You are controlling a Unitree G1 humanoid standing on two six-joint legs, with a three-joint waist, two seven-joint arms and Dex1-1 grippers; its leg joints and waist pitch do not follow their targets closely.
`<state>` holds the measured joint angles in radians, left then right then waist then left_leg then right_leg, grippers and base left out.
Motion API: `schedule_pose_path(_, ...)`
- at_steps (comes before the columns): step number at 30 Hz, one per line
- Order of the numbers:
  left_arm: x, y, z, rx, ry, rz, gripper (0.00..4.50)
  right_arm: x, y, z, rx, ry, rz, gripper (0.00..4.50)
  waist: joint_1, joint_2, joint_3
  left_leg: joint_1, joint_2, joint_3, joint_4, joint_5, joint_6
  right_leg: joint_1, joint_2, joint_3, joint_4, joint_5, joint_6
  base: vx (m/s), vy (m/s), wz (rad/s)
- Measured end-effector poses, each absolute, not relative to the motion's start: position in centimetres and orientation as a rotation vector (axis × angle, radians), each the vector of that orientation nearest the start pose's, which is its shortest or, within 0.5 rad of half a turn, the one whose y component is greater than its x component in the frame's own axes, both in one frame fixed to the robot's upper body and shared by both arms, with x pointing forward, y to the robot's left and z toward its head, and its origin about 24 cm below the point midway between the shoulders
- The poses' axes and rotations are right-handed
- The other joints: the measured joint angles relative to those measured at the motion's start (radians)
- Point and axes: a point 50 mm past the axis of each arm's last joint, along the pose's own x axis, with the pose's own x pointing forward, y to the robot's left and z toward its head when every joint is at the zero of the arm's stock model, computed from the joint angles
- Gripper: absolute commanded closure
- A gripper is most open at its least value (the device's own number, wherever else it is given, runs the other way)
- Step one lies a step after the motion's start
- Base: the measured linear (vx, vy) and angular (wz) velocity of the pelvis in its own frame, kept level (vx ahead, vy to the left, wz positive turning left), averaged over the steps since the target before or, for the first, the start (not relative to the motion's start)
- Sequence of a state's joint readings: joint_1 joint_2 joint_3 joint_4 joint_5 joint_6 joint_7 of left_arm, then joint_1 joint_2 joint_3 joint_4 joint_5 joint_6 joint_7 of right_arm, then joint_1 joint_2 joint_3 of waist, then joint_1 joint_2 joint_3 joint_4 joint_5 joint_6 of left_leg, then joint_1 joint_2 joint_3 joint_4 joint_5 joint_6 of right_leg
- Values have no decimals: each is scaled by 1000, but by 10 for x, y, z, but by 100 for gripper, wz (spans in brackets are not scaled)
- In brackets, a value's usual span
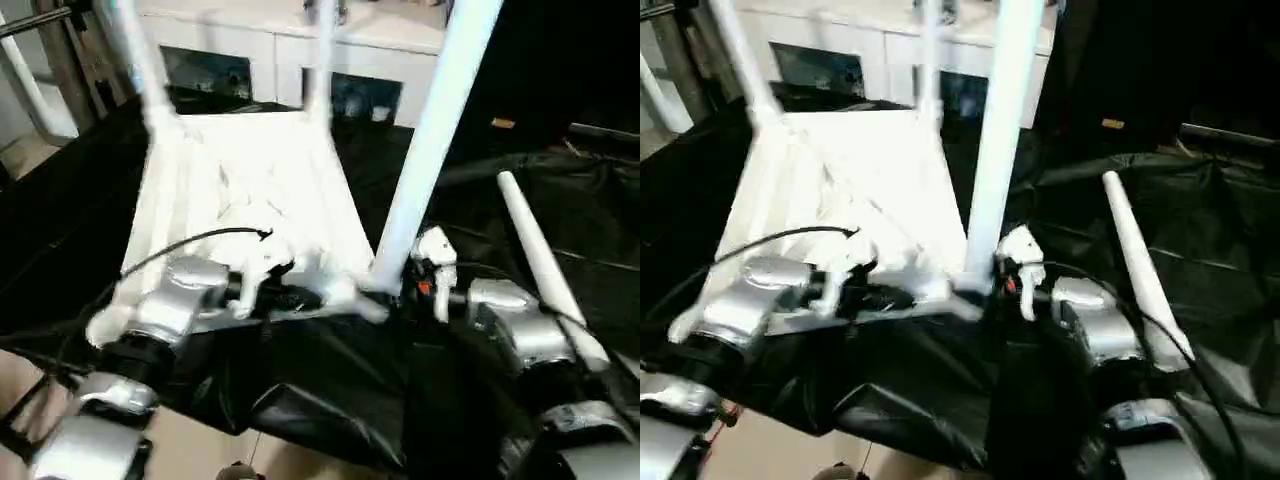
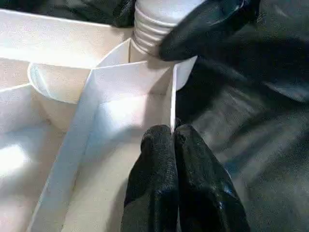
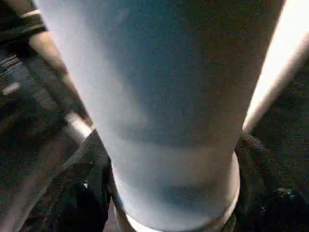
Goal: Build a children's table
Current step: Rotate leg to tighten
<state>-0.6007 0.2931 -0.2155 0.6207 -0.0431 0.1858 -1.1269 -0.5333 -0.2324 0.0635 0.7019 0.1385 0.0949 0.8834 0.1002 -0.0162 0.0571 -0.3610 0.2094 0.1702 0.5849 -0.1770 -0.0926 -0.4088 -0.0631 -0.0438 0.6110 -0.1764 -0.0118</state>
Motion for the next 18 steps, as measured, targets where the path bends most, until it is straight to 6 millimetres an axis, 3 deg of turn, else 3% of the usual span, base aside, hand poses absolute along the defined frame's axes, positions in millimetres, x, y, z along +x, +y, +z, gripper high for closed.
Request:
schedule_pose_path(4,330,107,47,204,420,-1130,450,340,-127,28,49,317,660,171,-17,0,0,6,-1,-1,-3,0,0,2,-1,0,0,-1,1,0,0,0)
schedule_pose_path(8,335,92,46,194,415,-1054,450,352,-118,28,95,314,454,171,-24,0,0,8,-1,-3,-5,0,-1,2,-1,-1,-1,-1,1,0,0,0)
schedule_pose_path(11,335,87,46,184,414,-1045,450,354,-117,28,86,302,423,171,-23,1,0,8,-1,-2,-6,0,0,2,-1,0,-1,-1,1,0,0,0)
schedule_pose_path(12,335,87,46,184,414,-1047,450,354,-118,28,87,295,435,116,-23,1,0,7,-1,-2,-6,0,0,2,-1,0,-1,0,1,0,0,0)
schedule_pose_path(18,335,88,47,179,409,-1062,450,353,-122,30,121,284,507,66,-22,1,0,7,-1,0,-7,0,-1,2,0,0,-1,4,-5,0,0,0)
